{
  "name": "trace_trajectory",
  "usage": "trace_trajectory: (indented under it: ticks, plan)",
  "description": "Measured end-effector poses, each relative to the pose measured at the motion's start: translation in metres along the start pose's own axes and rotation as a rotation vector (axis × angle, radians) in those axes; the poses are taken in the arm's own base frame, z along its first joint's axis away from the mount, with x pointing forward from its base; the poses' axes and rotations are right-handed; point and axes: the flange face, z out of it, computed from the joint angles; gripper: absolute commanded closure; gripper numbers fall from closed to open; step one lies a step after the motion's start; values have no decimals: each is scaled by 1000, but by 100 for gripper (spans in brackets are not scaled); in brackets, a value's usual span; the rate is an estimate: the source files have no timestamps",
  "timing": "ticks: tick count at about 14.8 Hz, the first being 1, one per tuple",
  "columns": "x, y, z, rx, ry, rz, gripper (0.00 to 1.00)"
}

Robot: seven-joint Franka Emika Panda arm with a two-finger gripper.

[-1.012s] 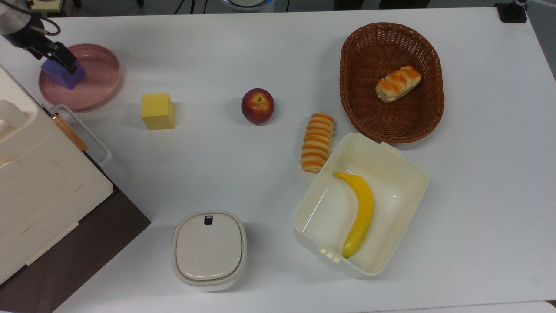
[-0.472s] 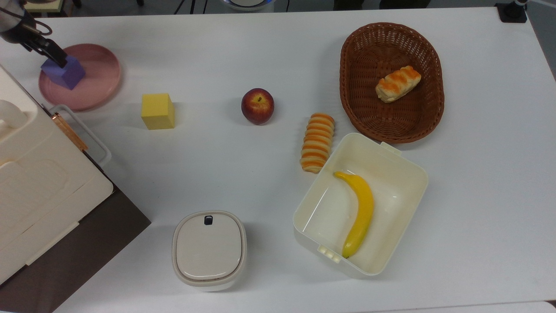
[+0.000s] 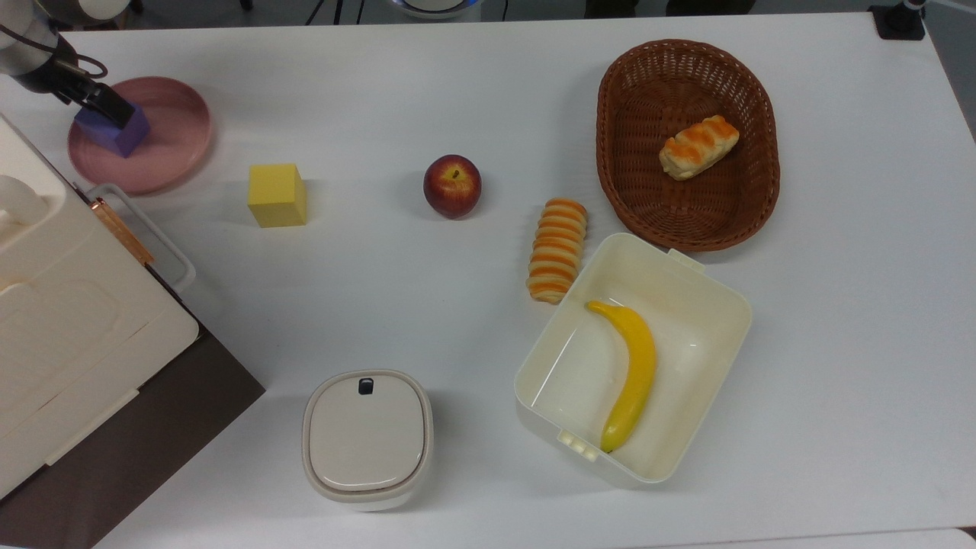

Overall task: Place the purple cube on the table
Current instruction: 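Lift the purple cube off the plate and carry it toward the apple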

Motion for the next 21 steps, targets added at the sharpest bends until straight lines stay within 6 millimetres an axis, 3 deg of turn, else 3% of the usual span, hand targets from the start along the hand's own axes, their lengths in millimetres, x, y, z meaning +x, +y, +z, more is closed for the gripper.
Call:
trace_trajectory:
  ticks: [6,10,11,13,15,19,21]
  plan:
    - [2,-2,-8,-3,14,-10,0]
    - [2,-7,3,4,-5,-21,0]
    - [2,-10,7,6,-11,-26,9]
    - [3,-14,11,11,-18,-36,43]
    - [3,-17,15,13,-25,-45,59]
    - [4,-16,13,13,-21,-113,58]
    - [6,-30,4,18,-15,-146,58]
